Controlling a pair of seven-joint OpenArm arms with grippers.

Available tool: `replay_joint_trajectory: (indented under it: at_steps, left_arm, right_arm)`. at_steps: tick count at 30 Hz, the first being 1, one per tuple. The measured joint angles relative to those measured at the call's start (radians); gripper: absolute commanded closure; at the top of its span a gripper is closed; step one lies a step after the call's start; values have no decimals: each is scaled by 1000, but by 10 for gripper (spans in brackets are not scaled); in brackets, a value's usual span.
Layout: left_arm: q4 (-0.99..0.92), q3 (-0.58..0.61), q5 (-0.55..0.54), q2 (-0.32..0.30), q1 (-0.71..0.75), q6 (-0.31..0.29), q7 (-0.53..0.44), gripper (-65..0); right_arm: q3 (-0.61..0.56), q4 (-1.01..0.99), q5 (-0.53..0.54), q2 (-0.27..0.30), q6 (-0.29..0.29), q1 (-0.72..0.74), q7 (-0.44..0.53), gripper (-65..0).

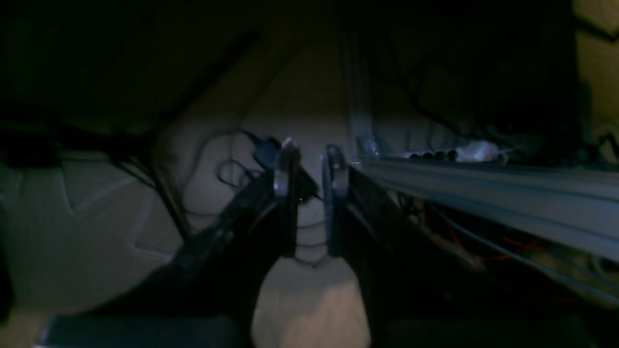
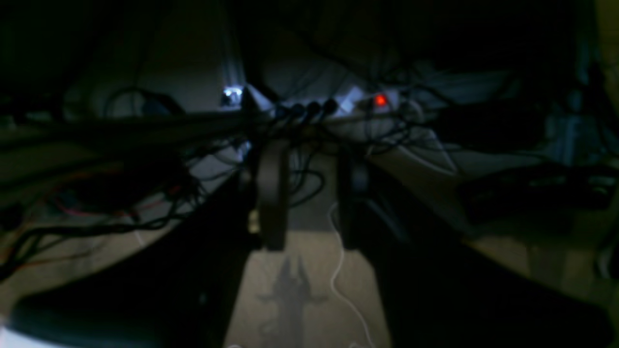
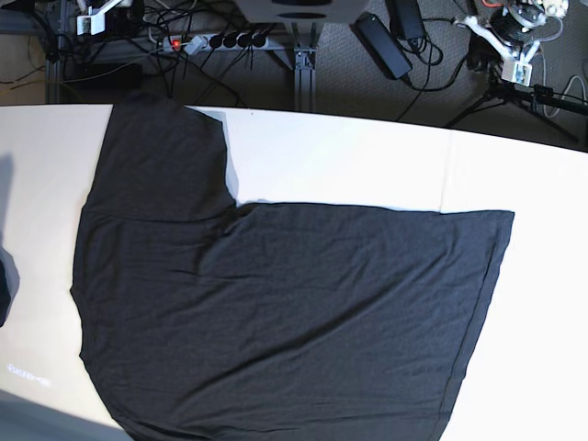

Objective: Fold the T-shirt properly

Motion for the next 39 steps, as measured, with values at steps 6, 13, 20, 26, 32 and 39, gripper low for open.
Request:
replay_joint_trajectory:
  at_steps: [6,13,20,26,32,39]
  left_arm:
    - [171,-78,2,-19,67,-3,12,-121]
    - [285,-115,-1,-21,96,-3,62,-121]
    - [290,-115,-19,-22,95,-3,84,-121]
    - [290,-116,-19,-22,95,-3,124,-121]
    - [290,-118,-74,-22,95,-3,164,-190]
    - [290,-162,-157,-21,95,-3,175,-317]
  right_arm:
    - [23,281,67,24,1,-113,-72,-176]
    - [161,517,140,27,0,-135,-137,-177]
    - [269,557,254,27,0,-63,-212,-362]
    - [269,515,345,25,-4,26,-288,-361]
    - [269,465,358,24,-5,85,-300,-362]
    - [248,325,409,24,-4,167,-329,-362]
